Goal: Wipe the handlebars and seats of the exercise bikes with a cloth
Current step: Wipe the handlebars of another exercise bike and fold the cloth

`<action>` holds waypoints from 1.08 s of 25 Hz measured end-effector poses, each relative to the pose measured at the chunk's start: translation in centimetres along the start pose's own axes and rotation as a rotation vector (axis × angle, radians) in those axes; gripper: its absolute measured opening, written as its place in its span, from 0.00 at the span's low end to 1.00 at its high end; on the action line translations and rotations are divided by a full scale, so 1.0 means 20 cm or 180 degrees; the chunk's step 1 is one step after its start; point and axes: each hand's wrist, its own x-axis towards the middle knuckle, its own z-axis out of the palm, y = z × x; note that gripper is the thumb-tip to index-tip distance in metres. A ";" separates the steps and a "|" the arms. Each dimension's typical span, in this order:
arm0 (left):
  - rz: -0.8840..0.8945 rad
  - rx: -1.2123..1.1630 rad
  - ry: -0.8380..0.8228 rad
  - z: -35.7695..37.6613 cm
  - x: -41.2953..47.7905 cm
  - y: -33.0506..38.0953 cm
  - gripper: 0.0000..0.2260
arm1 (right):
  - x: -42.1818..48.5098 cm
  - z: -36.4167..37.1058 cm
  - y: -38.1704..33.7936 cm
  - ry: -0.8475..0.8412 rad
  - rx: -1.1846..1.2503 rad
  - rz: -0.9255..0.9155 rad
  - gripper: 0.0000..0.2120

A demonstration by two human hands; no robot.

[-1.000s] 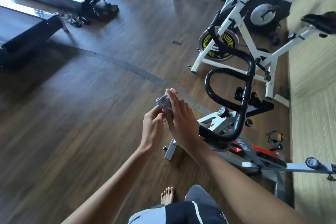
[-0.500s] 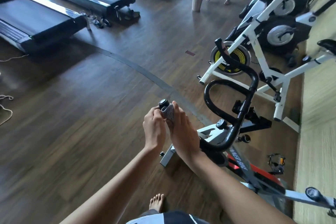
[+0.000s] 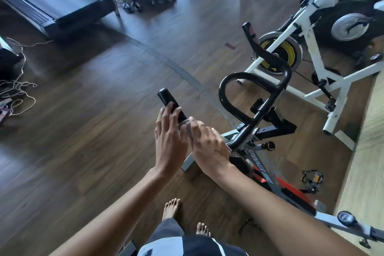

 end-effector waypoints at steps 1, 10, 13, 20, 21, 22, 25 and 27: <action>0.0202 0.0271 -0.0139 0.02 -0.01 -0.03 0.22 | -0.03 -0.01 0.03 -0.0001 0.0004 -0.0067 0.23; 0.0578 0.0850 -0.0165 0.05 0.00 -0.15 0.24 | -0.20 -0.11 0.36 -0.0457 0.0408 -0.0817 0.26; 0.0609 0.0829 -0.0132 0.05 -0.01 -0.16 0.24 | -0.21 -0.13 0.50 -0.0578 0.0745 -0.1001 0.24; 0.0664 0.0747 -0.0158 0.04 -0.01 -0.17 0.24 | -0.13 -0.18 0.81 -0.1114 0.1138 -0.0750 0.22; 0.0675 0.0716 -0.0164 0.04 -0.01 -0.18 0.24 | -0.13 -0.18 0.81 -0.1080 0.1251 -0.0557 0.22; 0.0686 0.0688 -0.0165 0.04 -0.01 -0.18 0.24 | -0.15 -0.17 0.79 -0.1014 0.1372 -0.0383 0.22; 0.0673 0.0656 -0.0148 0.05 -0.01 -0.18 0.25 | -0.24 -0.15 0.73 -0.0817 0.1543 -0.0262 0.21; 0.0645 0.0660 -0.0159 0.06 -0.01 -0.18 0.26 | -0.23 -0.14 0.76 -0.0760 0.1467 -0.0302 0.20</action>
